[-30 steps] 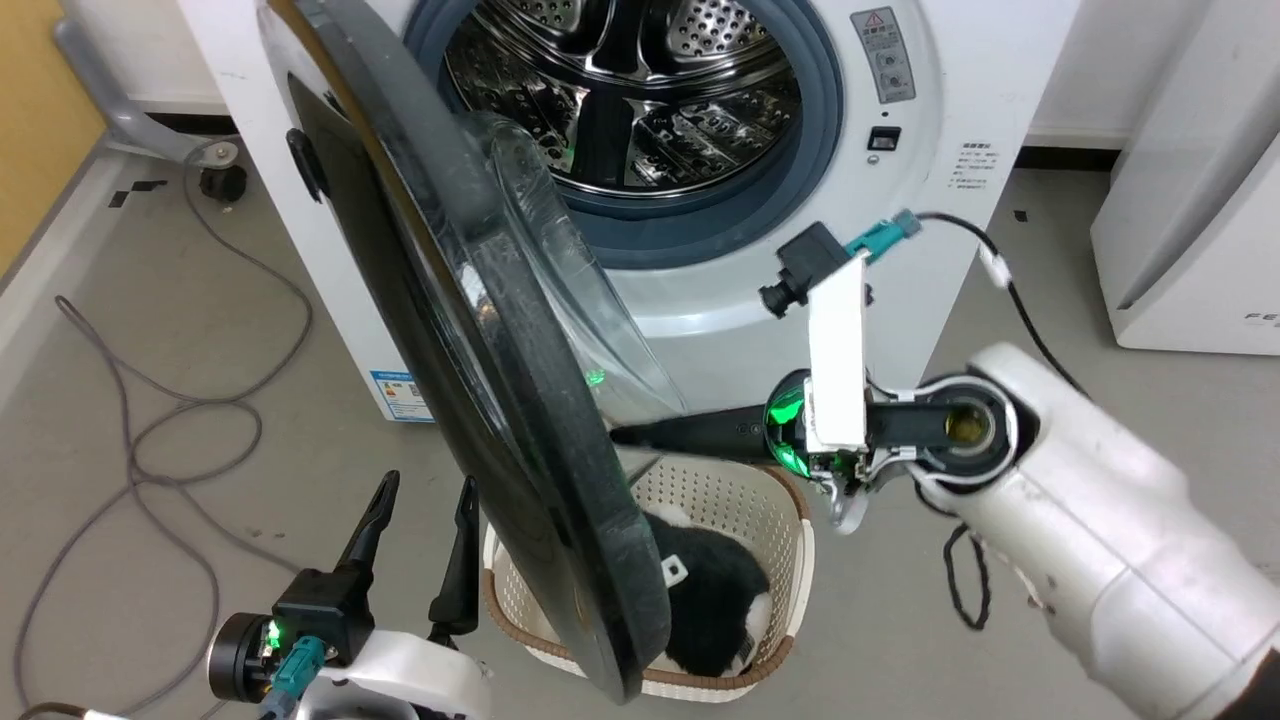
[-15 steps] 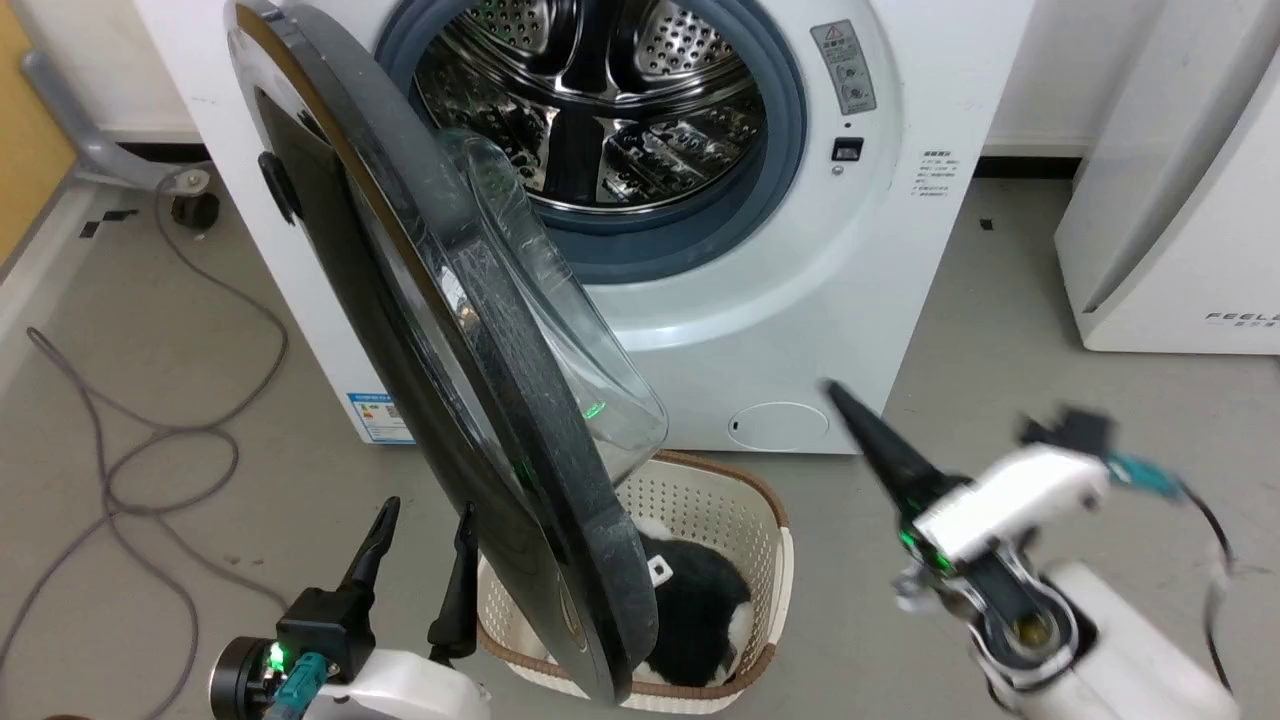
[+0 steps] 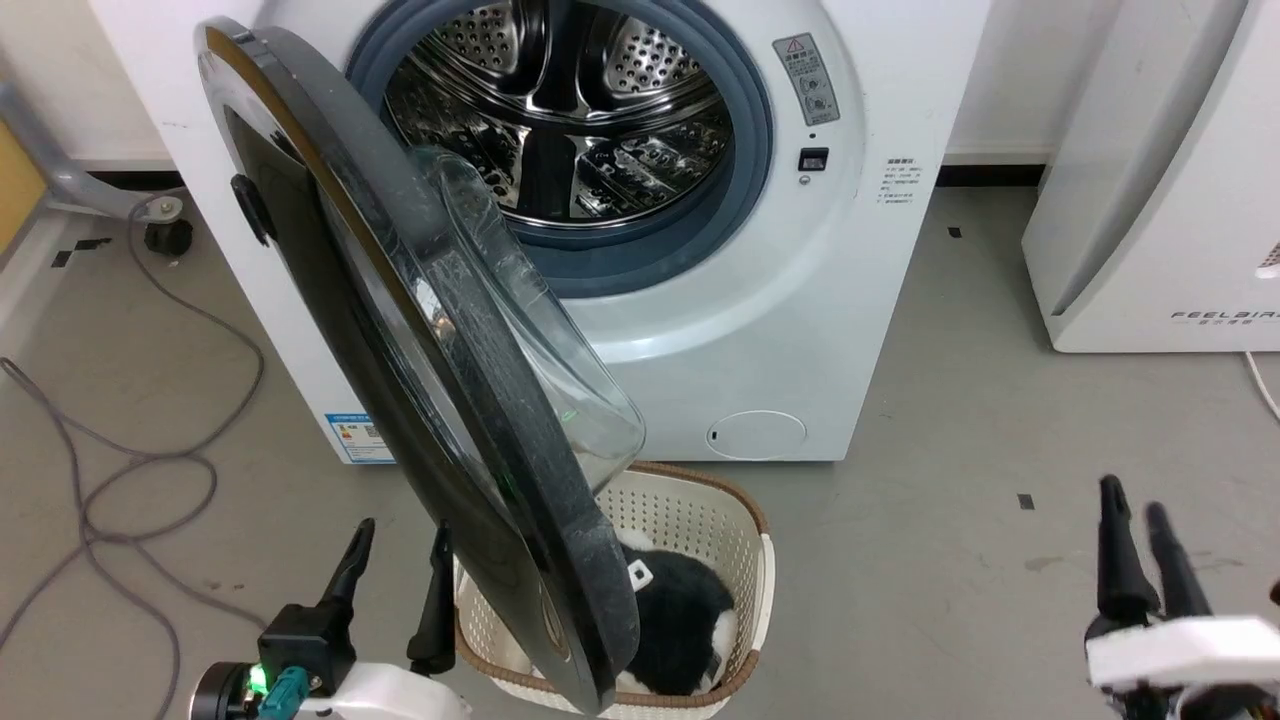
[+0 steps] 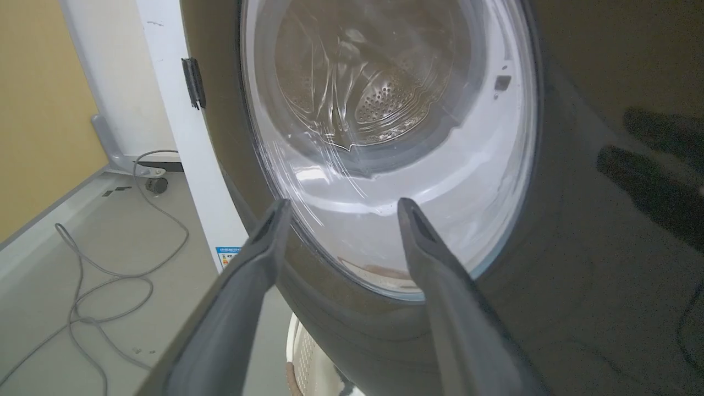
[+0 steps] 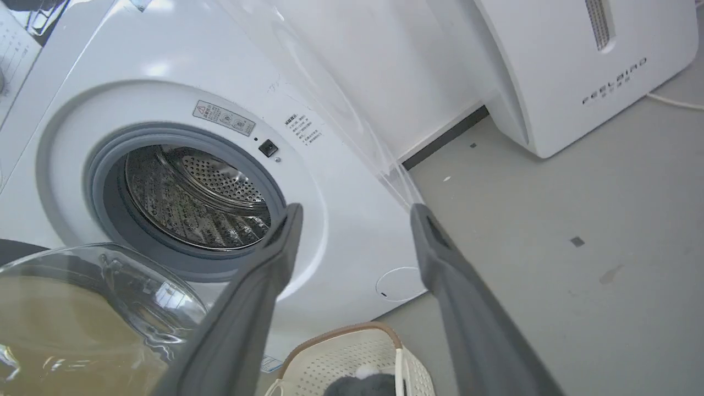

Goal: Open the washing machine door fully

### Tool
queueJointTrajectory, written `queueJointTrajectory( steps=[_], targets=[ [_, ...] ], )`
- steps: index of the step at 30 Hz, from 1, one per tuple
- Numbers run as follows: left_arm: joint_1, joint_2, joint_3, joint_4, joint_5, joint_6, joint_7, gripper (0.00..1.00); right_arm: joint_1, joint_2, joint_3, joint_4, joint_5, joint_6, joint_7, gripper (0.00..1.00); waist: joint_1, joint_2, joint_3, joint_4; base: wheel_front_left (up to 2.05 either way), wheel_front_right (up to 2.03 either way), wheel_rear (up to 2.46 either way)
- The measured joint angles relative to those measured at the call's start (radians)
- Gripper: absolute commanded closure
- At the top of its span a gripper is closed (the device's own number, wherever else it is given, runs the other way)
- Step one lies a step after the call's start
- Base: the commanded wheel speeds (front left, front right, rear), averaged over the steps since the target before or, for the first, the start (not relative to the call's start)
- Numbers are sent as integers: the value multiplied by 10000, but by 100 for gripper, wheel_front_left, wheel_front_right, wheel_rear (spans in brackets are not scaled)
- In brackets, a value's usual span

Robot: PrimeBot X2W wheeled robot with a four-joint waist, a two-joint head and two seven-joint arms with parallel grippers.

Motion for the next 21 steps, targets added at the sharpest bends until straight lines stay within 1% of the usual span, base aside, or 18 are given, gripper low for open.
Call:
queueJointTrajectory(
  steps=[2, 3, 5, 7, 10, 12, 14, 17, 21],
  targets=[
    [0, 2, 35, 8, 2, 2, 0, 0, 548, 744, -1016, -940, -2086, 2, -2, 0, 0, 0, -12, -3, 0, 0, 0],
    [1, 2, 48, 19, 2, 2, 0, 0, 777, 1024, -1331, -1442, -2982, 2, 0, 0, 0, 0, -16, -1, 0, 0, 0],
    [0, 2, 61, 46, 2, 2, 0, 0, 1138, 1302, -1758, -2357, -4431, 2, -2, 0, 0, 0, -34, 9, 0, 0, 0],
    [0, 6, 82, 58, 2, 2, 0, 0, 1413, 1356, -1975, -3196, -5469, 2, 0, 0, 0, 0, -50, 23, 0, 0, 0],
    [0, 4, 111, 77, 2, 2, 0, 0, 1675, 1352, -1879, -4125, -6194, 2, 171, 0, 0, 0, -75, 32, 0, 0, 0],
    [0, 6, 130, 81, 2, 2, 0, 0, 1889, 1354, -1676, -4675, -7020, 2, 499, 0, 0, 0, -77, 33, 0, 0, 0],
    [0, 6, 142, 82, 6, 2, 0, 0, 2101, 1354, -1331, -5062, -7547, 2, 892, 0, 0, 0, -64, 37, 0, 0, 0],
    [0, 8, 163, 81, 15, 2, 0, 0, 2434, 1361, -823, -5241, -7839, 2, 1425, 0, 0, 0, -3, 40, 0, 0, 0],
    [0, 25, 176, 81, 29, 0, 0, 0, 2612, 1363, -564, -4945, -7896, 4, 1691, 0, 0, 0, 80, 48, 0, 0, 0]
  ],
)
